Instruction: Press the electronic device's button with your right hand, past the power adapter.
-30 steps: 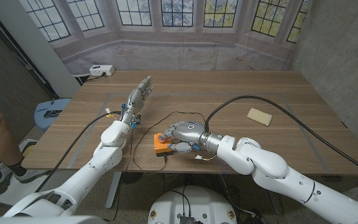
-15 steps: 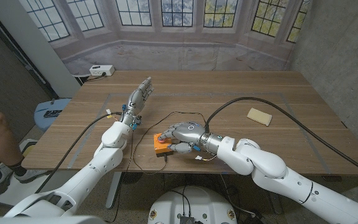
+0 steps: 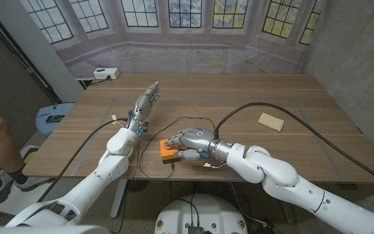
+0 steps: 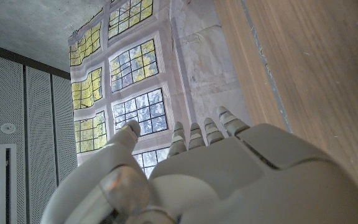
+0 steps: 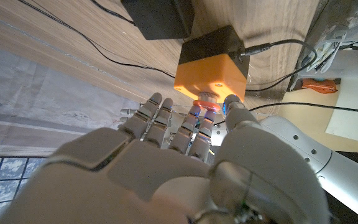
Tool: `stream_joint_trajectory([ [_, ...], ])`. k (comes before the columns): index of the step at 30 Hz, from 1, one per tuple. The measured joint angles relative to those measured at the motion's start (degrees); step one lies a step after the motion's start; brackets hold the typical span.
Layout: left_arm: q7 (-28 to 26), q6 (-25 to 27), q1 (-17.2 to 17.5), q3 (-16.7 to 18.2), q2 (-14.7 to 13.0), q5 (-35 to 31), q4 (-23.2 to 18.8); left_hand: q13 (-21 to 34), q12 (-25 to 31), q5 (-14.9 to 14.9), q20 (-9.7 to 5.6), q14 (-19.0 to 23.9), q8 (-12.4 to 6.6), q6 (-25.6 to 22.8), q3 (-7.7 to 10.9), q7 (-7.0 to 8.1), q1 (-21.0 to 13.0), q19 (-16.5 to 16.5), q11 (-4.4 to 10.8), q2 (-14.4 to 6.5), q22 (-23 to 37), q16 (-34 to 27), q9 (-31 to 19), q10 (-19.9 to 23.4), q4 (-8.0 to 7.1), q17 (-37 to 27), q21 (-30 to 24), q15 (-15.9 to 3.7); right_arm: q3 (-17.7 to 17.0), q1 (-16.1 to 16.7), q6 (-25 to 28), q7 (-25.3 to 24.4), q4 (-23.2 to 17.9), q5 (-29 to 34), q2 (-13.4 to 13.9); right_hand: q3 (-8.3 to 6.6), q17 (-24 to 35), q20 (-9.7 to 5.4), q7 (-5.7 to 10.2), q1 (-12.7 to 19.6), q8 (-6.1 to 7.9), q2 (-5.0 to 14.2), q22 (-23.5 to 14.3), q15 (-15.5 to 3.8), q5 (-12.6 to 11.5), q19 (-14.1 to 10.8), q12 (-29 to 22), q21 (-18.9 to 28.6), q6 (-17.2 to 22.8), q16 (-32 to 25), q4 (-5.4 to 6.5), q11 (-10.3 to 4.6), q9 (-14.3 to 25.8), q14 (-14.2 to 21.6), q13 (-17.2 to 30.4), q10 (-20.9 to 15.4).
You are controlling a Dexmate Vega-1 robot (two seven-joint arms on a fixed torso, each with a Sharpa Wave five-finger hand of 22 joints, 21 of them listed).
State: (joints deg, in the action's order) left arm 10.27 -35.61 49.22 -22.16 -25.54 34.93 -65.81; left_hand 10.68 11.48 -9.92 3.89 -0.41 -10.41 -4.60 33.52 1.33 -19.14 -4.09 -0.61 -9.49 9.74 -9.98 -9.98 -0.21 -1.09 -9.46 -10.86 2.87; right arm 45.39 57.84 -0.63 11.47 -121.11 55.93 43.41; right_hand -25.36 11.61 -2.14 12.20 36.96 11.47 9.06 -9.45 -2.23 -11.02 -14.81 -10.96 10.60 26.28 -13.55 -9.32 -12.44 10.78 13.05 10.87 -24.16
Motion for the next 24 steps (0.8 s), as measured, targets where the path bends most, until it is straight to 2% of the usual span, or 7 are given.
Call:
stream_joint_trajectory([
  [24, 1.11, -0.78, -0.84, -0.39, 0.67, -0.01, 1.99, 0.00, 0.00, 0.00, 0.00, 0.00, 0.00, 0.00, 0.00, 0.00, 0.31, 0.00, 0.00, 0.31, 0.00, 0.00, 0.00, 0.00, 0.00, 0.00, 0.00, 0.00, 0.97, 0.54, 0.61, -3.28, 1.64, 1.24, 0.03, 0.30, 0.11, 0.00, 0.06, 0.23, -0.01, 0.23, 0.00, 0.00, 0.00, 0.00, 0.00, 0.00, 0.55, -0.23, 0.81, 0.19, 0.00, -0.01, 0.22, -0.81],
])
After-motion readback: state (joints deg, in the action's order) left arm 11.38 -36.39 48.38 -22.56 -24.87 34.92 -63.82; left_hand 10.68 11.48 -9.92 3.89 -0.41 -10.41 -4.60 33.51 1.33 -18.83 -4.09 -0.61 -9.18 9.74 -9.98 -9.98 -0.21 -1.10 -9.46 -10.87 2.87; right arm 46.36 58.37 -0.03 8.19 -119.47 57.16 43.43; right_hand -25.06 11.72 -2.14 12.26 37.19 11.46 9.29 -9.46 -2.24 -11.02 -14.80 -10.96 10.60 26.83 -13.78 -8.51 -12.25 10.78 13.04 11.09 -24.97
